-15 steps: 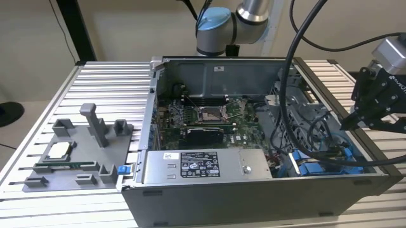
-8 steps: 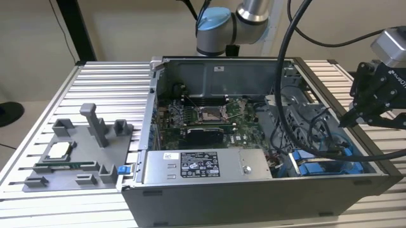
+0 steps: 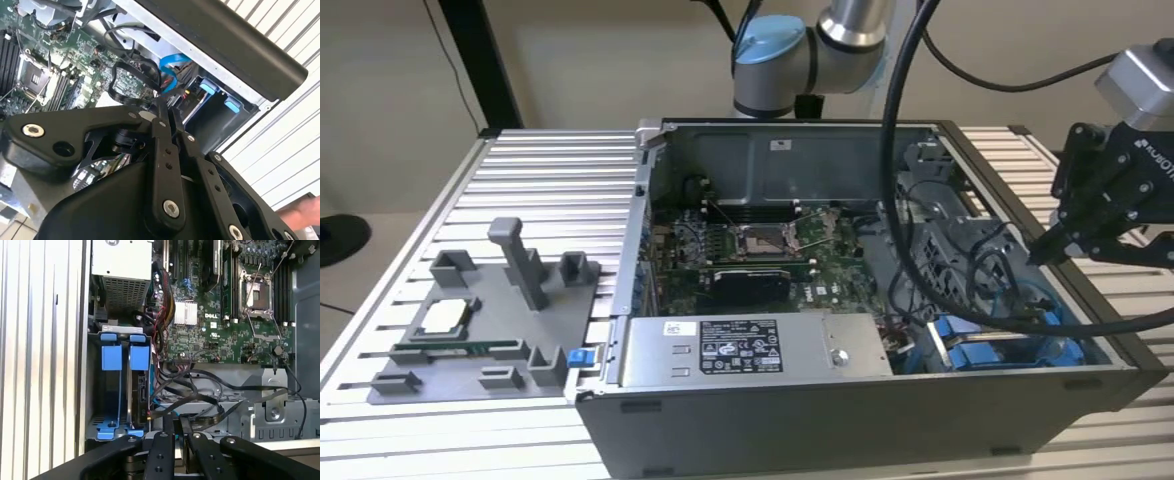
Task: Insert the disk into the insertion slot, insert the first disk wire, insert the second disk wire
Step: 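Insert the second disk wire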
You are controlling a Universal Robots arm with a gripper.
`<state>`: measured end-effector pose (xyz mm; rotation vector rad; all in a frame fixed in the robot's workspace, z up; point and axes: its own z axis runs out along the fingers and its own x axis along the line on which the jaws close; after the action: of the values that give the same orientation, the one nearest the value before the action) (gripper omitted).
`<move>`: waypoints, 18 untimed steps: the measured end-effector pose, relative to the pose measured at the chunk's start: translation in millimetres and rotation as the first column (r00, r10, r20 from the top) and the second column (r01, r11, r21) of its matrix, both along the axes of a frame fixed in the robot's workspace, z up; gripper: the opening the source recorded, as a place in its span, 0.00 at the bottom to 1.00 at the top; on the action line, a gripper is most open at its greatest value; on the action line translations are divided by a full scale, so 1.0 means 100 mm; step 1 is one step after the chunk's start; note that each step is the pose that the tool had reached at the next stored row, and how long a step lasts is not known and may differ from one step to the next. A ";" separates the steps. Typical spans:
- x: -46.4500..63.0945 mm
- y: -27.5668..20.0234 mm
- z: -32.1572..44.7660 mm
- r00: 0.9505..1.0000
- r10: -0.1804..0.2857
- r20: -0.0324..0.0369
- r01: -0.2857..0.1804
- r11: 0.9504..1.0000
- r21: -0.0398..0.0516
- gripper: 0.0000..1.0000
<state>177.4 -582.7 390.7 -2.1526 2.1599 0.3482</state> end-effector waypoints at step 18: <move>-0.12 -0.273 0.017 1.000 0.004 0.002 -0.004 1.000 0.000 0.00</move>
<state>165.4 -610.0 392.5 -2.1570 2.1547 0.3467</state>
